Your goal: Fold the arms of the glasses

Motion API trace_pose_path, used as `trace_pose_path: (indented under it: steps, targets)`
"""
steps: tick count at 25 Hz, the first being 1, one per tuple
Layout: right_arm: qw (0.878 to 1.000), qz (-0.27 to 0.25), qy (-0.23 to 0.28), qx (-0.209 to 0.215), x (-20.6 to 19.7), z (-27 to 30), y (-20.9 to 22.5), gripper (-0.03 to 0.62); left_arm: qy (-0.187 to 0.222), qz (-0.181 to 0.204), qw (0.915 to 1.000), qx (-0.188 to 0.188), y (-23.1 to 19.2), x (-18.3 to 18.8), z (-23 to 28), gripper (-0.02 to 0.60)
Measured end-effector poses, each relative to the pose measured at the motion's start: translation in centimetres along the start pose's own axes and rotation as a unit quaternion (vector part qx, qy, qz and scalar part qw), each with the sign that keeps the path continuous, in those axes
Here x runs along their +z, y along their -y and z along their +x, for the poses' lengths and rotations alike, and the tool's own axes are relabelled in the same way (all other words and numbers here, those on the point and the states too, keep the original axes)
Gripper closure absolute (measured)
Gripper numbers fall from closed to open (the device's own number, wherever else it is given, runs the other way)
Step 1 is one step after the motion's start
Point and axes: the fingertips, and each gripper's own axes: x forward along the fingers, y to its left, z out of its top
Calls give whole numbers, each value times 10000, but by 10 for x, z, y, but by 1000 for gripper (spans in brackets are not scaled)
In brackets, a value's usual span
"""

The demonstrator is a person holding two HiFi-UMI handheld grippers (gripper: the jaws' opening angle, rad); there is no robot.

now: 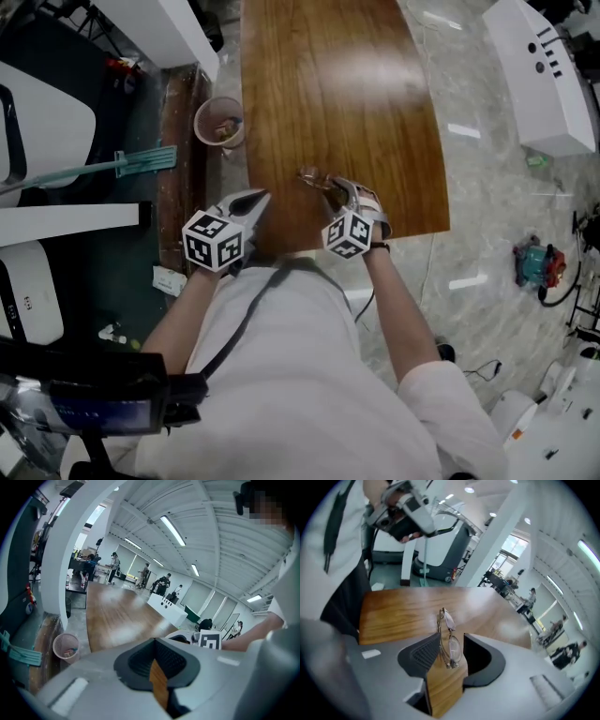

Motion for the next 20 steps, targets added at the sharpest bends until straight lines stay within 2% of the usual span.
trace_pose_path:
  steps: [2,3,4,7,9,11,14,20]
  targets:
    - [9946,1003,248,9,0,-24,2,442,93,100,9998,-137,12,6,4,577]
    - [9877,1514,400,-15,0,-37,5,443,135,150,9996,-214,20,10,7,577]
    - [9785,1983,571,-48,0,-51,7,477,172,197,9992,-293,27,13,10,577]
    - [9413,3133,1255,-95,4,-97,12,568,244,349,9977,-521,58,21,18,577]
    - [9112,3721,1764,-136,10,-131,16,577,285,483,9964,-630,80,24,20,577]
    - [8890,4056,2119,-185,17,-158,17,577,318,600,9953,-697,98,24,20,577]
    - [8720,4265,2395,-190,23,-184,11,577,395,705,9938,-768,118,22,19,577]
    - [8703,4280,2414,-346,29,-204,6,585,532,858,9915,-819,130,21,20,577]
